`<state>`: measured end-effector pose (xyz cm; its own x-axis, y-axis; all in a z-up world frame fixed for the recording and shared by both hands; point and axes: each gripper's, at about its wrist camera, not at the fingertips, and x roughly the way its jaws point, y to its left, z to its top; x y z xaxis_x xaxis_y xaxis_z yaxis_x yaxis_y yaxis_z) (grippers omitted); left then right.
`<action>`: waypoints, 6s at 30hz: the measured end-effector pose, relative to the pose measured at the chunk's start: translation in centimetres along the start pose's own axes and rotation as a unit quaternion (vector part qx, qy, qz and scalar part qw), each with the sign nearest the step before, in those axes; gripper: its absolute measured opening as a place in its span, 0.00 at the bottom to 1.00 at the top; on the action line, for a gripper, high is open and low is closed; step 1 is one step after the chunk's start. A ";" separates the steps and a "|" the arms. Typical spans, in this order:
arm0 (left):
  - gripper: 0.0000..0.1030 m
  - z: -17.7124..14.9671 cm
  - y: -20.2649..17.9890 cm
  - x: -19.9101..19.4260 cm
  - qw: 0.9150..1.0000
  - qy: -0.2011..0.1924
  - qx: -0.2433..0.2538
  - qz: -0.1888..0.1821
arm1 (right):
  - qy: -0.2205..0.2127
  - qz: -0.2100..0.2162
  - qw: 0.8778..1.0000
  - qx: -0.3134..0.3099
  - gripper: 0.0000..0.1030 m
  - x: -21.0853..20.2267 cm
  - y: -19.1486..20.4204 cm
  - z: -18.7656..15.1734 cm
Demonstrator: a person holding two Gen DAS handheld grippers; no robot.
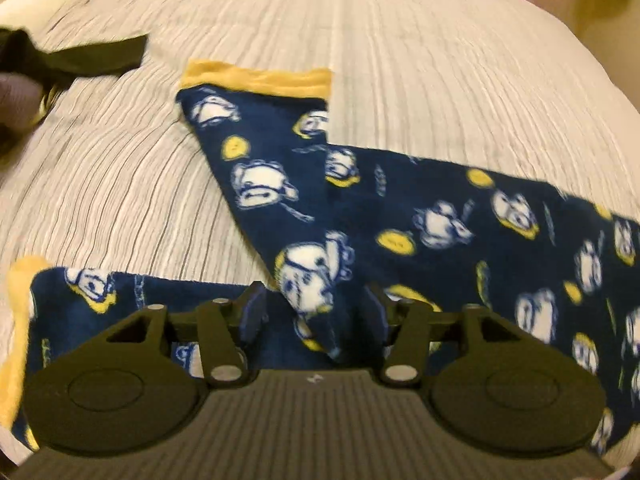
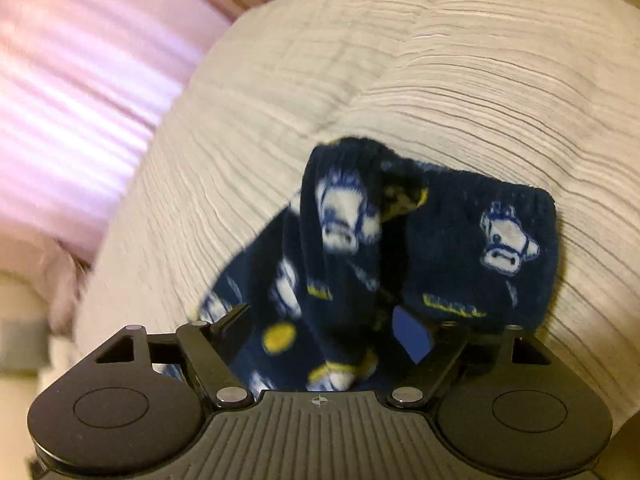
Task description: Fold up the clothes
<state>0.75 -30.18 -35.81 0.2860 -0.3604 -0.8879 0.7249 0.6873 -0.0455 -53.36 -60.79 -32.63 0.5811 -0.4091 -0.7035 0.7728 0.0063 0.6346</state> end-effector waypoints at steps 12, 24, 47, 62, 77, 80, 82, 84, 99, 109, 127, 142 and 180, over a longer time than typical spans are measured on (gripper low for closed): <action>0.49 2.3 -1.3 2.4 0.995 -0.040 0.066 0.055 | -0.028 -0.032 0.999 -0.005 0.78 3.0 -0.2 1.3; 0.06 4.8 -5.4 10.1 0.962 -0.005 0.232 0.141 | -0.039 -0.037 0.998 -0.011 0.75 3.9 -0.9 2.7; 0.03 -14.5 11.0 -6.7 0.942 -0.092 -0.313 0.083 | -0.001 -0.067 0.998 0.005 0.05 0.1 -6.2 1.1; 0.03 -14.9 9.2 -10.4 0.961 -0.125 -0.237 0.071 | -0.040 -0.053 0.998 -0.007 0.05 -2.7 -5.9 1.7; 0.27 -16.4 6.0 -11.4 0.979 -0.064 -0.083 0.173 | -0.054 -0.237 0.961 -0.128 0.67 -3.0 -3.3 0.7; 0.34 -14.7 4.0 -12.0 0.976 -0.083 0.007 0.201 | -0.087 -0.248 0.957 -0.125 0.67 -4.1 -2.2 1.2; 0.35 -13.4 2.4 -11.4 0.971 -0.096 0.071 0.208 | -0.095 -0.233 0.963 -0.101 0.67 -3.7 -1.5 1.3; 0.38 -12.0 0.9 -9.6 0.967 -0.101 0.118 0.202 | -0.081 -0.216 0.969 -0.091 0.67 -2.2 -0.5 1.3; 0.03 -14.0 16.0 -13.0 0.913 -0.218 -0.341 0.057 | 0.007 -0.171 0.984 -0.049 0.67 3.7 3.2 -4.0; 0.11 -18.1 22.3 -10.5 0.894 -0.103 -0.431 0.061 | 0.049 -0.158 0.980 -0.108 0.67 6.8 6.8 -7.3; 0.43 -16.9 5.4 -9.1 0.939 -0.083 0.239 0.231 | 0.097 -0.128 0.981 -0.109 0.67 6.9 6.2 -9.0; 0.12 -10.7 24.9 -9.1 0.982 -0.037 -0.164 0.089 | 0.030 -0.162 0.984 -0.073 0.67 6.2 11.7 -13.9; 0.21 -3.2 37.7 1.3 0.931 0.088 -0.227 -0.271 | 0.038 -0.230 0.970 -0.071 0.67 9.5 19.6 -31.5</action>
<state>26.45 -2.68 -40.11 -0.1813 -0.6499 -0.7381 0.3822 0.6450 -0.6618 -24.65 -35.78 -36.99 0.1790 -0.3304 -0.9267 0.9790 -0.0332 0.2010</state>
